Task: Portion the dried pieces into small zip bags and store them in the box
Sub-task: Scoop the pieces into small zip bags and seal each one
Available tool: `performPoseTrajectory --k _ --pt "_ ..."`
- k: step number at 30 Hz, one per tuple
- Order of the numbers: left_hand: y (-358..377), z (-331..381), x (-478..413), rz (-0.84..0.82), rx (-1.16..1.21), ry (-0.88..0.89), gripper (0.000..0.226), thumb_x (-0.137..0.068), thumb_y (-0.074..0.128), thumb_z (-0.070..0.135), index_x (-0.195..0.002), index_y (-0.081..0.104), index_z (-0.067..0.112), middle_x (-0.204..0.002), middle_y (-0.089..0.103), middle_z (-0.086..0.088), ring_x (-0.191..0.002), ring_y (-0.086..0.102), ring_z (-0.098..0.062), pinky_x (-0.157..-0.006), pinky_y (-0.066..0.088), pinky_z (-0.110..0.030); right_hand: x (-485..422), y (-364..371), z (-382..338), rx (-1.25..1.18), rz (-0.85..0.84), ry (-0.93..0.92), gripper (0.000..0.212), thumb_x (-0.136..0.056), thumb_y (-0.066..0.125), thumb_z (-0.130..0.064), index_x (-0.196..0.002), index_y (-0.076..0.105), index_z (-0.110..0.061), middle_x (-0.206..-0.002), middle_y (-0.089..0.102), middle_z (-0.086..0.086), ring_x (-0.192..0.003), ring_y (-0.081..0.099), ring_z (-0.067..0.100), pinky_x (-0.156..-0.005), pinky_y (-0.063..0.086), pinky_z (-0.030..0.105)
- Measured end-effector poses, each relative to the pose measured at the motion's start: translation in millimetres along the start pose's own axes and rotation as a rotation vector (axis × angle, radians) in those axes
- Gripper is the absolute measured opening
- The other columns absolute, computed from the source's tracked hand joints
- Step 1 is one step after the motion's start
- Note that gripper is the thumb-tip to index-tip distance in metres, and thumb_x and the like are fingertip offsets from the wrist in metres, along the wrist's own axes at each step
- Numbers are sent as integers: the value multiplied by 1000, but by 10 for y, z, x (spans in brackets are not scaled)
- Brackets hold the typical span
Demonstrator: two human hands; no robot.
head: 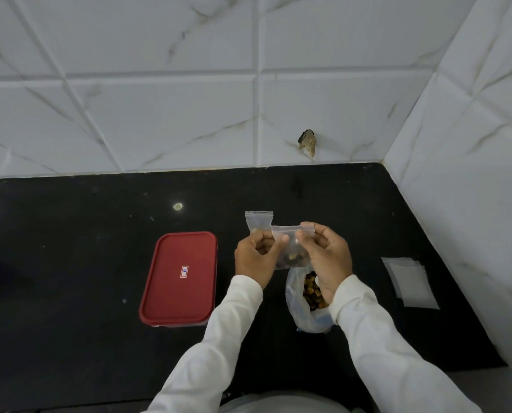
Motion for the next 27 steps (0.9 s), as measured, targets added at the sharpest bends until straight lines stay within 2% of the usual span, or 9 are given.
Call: performPoseTrajectory --k 7,11,14,17,20,23,27 --pt "23 -109 8 -3 128 -103 6 -92 69 22 -96 72 19 -101 74 -1 -99 70 -14 -88 57 -36 -29 23 59 130 -23 9 16 -88 67 -38 -101 69 -29 -98 71 -7 -95 67 11 -85 58 39" --pt "36 -79 8 20 151 -160 8 -91 69 25 -97 72 21 -101 73 3 -99 68 -13 -87 56 -33 -31 55 39 202 -49 -8 15 -90 64 -37 -100 69 -28 -98 71 -4 -96 66 13 -88 56 40" --pt "79 -57 20 13 171 -195 8 -91 69 26 -97 72 21 -102 72 4 -96 65 -8 -80 53 -26 -27 63 28 229 -62 -18 15 -91 63 -37 -102 68 -27 -99 69 -4 -97 65 13 -85 56 37" --pt "121 -63 29 17 138 -210 8 -89 71 27 -96 72 23 -103 71 4 -96 64 -8 -82 56 -31 -29 53 28 269 -46 -27 12 -93 60 -32 -101 67 -26 -99 67 -7 -95 61 9 -76 52 26" --pt "161 -35 37 0 102 -183 10 -88 74 27 -95 73 19 -101 72 1 -96 66 -12 -86 59 -38 -59 3 78 299 9 -27 10 -93 60 -28 -99 67 -29 -98 68 -7 -95 61 9 -84 53 33" --pt "168 9 40 4 29 -144 8 -88 73 25 -93 74 19 -95 73 2 -93 68 -11 -86 59 -37 -75 22 140 295 7 -10 12 -93 59 -26 -102 67 -26 -101 67 -4 -97 61 12 -86 52 34" --pt "45 13 35 118 50 -136 13 -85 76 28 -91 74 16 -92 74 2 -91 69 -11 -82 60 -33 -33 21 147 166 40 20 12 -90 64 -33 -99 68 -27 -99 69 -3 -96 63 14 -90 53 39"
Point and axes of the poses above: each hand's wrist, its own x-axis away from the middle knuckle, its own y-axis out of the palm, z = x × y, the point moved 10 cm from there along -x, towards the middle knuckle
